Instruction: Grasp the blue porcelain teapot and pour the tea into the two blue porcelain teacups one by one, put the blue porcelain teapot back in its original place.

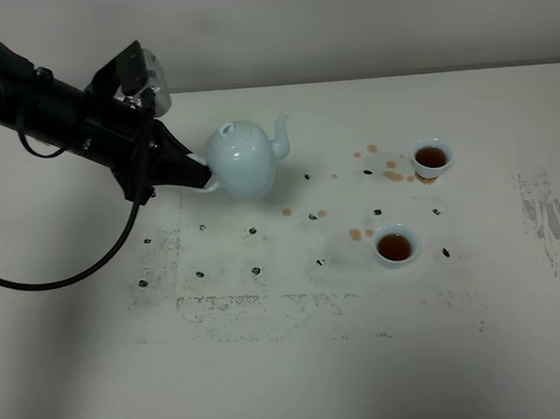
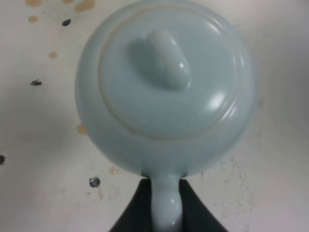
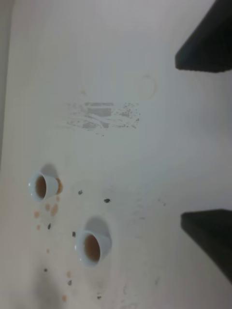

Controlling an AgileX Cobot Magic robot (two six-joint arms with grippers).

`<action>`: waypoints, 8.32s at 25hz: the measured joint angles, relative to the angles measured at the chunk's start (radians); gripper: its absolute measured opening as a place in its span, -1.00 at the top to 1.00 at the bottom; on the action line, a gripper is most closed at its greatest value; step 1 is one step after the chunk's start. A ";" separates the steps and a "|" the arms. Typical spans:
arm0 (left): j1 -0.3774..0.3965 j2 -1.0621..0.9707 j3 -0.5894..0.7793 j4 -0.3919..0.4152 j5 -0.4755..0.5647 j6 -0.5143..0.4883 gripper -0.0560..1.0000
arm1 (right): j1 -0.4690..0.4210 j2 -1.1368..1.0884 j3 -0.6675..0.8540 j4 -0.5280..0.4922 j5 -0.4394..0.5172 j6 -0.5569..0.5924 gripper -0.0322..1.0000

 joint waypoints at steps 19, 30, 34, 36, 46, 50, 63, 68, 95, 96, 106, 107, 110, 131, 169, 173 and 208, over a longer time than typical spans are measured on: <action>-0.115 0.001 0.000 0.268 -0.152 -0.210 0.89 | 0.000 0.000 0.000 0.000 0.000 0.000 -0.18; -0.031 0.060 0.000 0.172 -0.175 -0.010 0.89 | 0.000 0.000 0.000 0.000 0.000 0.000 -0.18; -0.030 0.078 0.000 0.163 -0.176 0.029 0.89 | 0.000 0.000 0.000 0.000 0.000 0.000 -0.18; -0.030 0.095 0.000 0.156 -0.177 0.042 0.89 | 0.000 0.000 0.000 0.000 0.000 0.000 -0.18; -0.035 0.159 0.000 0.132 -0.209 0.092 0.89 | 0.000 0.000 0.000 0.000 0.000 0.000 -0.18; -0.035 0.174 0.000 0.115 -0.210 0.109 0.89 | 0.000 0.000 0.000 0.000 0.000 0.000 -0.18; -0.050 0.188 0.000 0.116 -0.254 0.142 0.89 | 0.000 0.000 0.000 0.000 0.000 0.000 -0.18; -0.055 0.198 0.000 0.116 -0.260 0.146 0.89 | 0.000 0.000 0.000 0.000 0.000 0.000 -0.18; -0.055 0.202 0.000 0.113 -0.220 0.161 0.89 | 0.000 0.000 0.000 0.000 0.000 0.000 -0.18; -0.055 0.202 0.000 0.115 -0.217 0.161 0.89 | 0.000 0.000 0.000 0.000 0.000 0.000 -0.18; -0.055 0.198 0.000 0.122 -0.204 0.160 0.88 | 0.000 0.000 0.000 0.000 0.000 0.000 -0.18; -0.055 0.198 0.000 0.121 -0.203 0.160 0.88 | 0.000 0.000 0.000 0.000 0.000 0.000 -0.18; -0.055 0.192 0.000 0.119 -0.203 0.160 0.85 | 0.000 0.000 0.000 0.000 0.000 0.000 -0.18; -0.055 0.144 0.000 0.095 -0.151 0.144 0.73 | 0.000 0.000 0.000 0.000 0.000 0.000 -0.18; -0.055 -0.071 -0.050 -0.069 -0.176 -0.658 0.78 | 0.000 0.000 0.001 0.000 0.000 0.000 -0.18; -0.024 -0.071 -0.061 -0.040 -0.187 -0.817 0.78 | 0.000 0.000 0.001 0.000 0.000 0.000 -0.18; 0.099 -1.116 0.921 0.889 0.012 -1.522 0.78 | 0.000 0.000 0.001 0.000 0.000 0.000 -0.18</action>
